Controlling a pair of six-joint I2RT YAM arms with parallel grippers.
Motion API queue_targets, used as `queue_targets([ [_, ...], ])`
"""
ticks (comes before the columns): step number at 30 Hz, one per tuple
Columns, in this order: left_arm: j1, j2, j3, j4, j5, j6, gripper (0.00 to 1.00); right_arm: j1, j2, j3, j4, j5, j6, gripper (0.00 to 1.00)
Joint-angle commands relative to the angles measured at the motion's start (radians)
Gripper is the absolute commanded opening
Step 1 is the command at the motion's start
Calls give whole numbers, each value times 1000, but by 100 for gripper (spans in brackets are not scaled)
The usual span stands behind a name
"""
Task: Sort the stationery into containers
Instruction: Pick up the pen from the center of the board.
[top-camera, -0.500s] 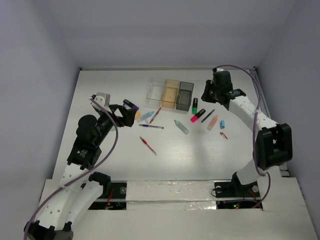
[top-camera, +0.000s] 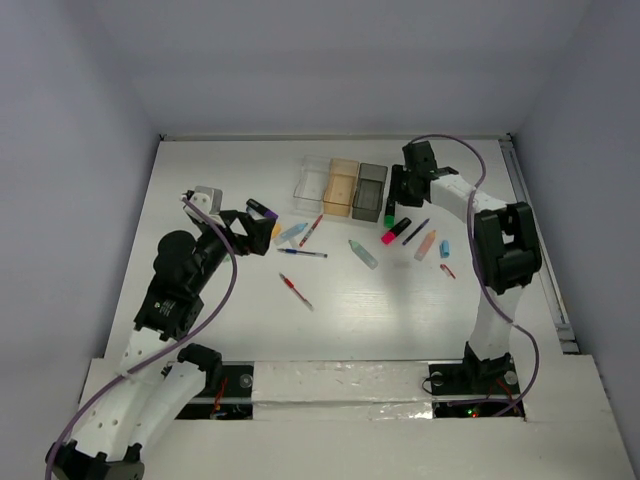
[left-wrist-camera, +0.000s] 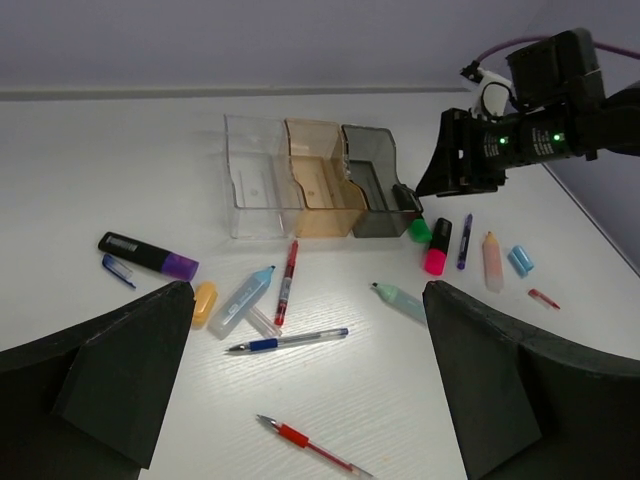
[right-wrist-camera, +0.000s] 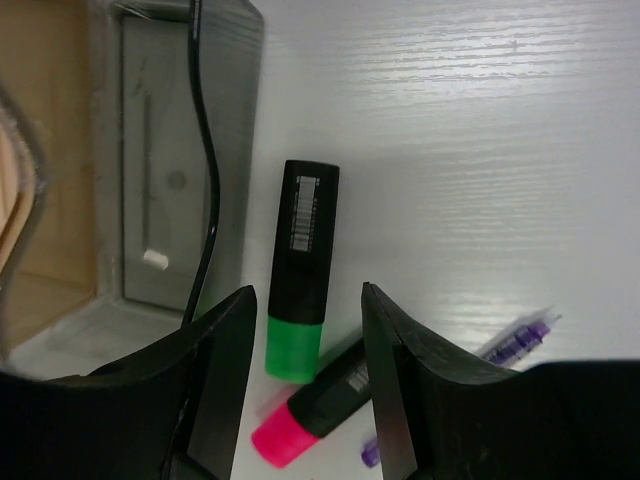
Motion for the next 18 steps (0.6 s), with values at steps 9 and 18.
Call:
queue_targets([
  [9,-9,-33,37,26,-12,14,99,17,104,82,1,-2,14,53],
  [18,-9,-43,34,24,-11,16,99,26,167,133,-25,61,15,45],
])
